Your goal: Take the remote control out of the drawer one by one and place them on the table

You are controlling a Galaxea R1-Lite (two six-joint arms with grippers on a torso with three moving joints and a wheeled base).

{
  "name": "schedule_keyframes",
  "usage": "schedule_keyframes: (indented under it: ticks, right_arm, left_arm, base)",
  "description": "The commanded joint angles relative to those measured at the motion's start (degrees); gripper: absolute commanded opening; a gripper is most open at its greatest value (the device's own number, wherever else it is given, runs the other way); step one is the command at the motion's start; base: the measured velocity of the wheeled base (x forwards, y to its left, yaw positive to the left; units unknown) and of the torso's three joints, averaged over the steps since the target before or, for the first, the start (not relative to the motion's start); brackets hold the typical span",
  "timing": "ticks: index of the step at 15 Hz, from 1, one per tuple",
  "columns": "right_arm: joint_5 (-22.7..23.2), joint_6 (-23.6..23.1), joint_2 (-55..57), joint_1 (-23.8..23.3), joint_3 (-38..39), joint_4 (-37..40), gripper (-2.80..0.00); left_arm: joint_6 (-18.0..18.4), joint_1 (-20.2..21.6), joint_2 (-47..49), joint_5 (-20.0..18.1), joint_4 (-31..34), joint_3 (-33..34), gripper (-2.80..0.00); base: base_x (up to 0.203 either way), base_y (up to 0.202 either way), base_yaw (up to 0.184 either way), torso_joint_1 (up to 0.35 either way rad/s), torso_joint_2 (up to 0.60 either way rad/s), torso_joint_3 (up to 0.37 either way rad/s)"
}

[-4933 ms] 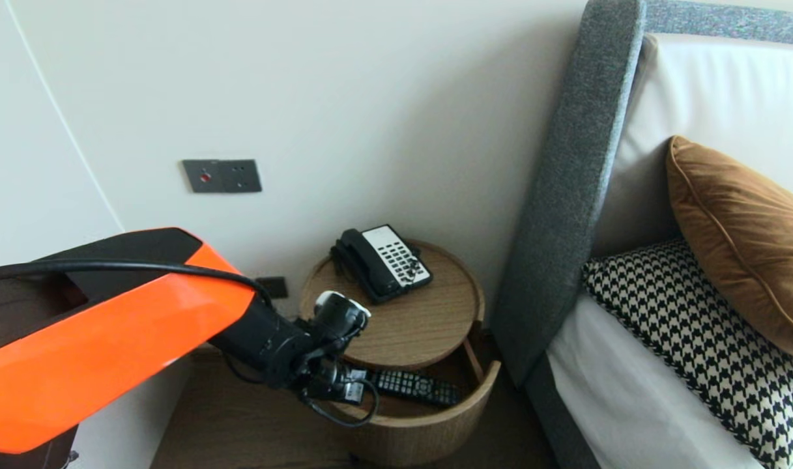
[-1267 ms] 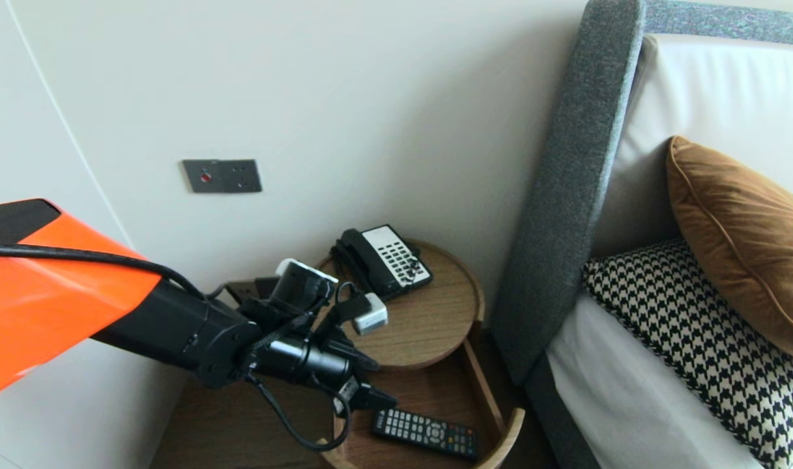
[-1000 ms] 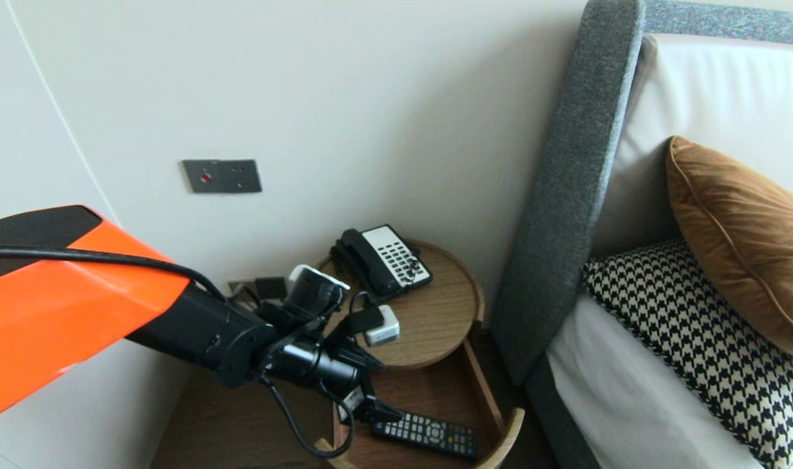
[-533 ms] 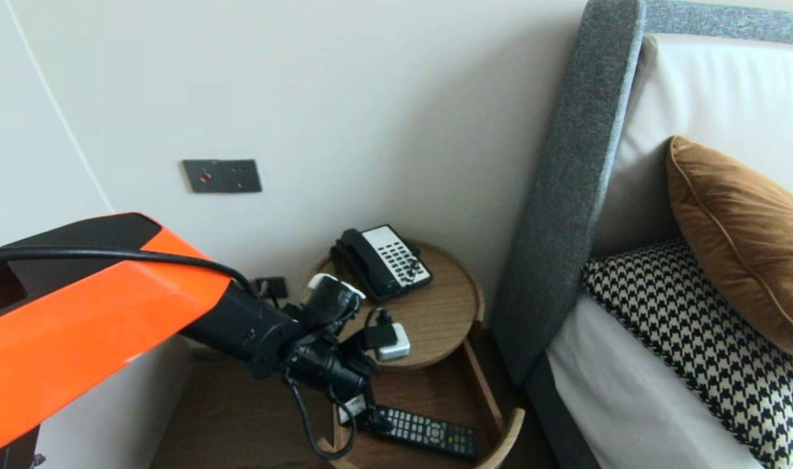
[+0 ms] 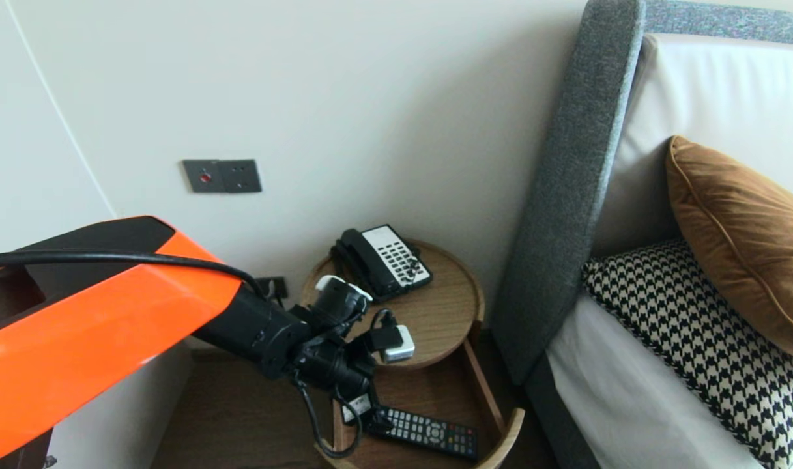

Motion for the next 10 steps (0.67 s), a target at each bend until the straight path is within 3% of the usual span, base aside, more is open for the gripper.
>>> schedule_keyframes:
  ticks: [1,4,10]
  right_arm:
    - [0.0,0.0,0.1,0.0,0.0,0.1,-2.80]
    - [0.0,0.0,0.1,0.0,0.0,0.0,-2.80]
    - [0.0,0.0,0.0,0.0,-0.1,0.0,-2.80]
  left_arm:
    - [0.2,0.2,-1.3,0.0,1.0,0.0,0.00]
    - [0.0,2.2,-2.7,-0.7,4.0,-0.3,0.00]
    - [-0.5,2.3,-1.7,-1.5,3.4,0.1,0.00]
  base:
    - [0.000,0.000,0.000,0.000,0.00,0.000]
    - [0.000,0.000,0.000,0.000,0.00,0.000]
    - [0.000,0.000,0.000,0.000,0.00,0.000]
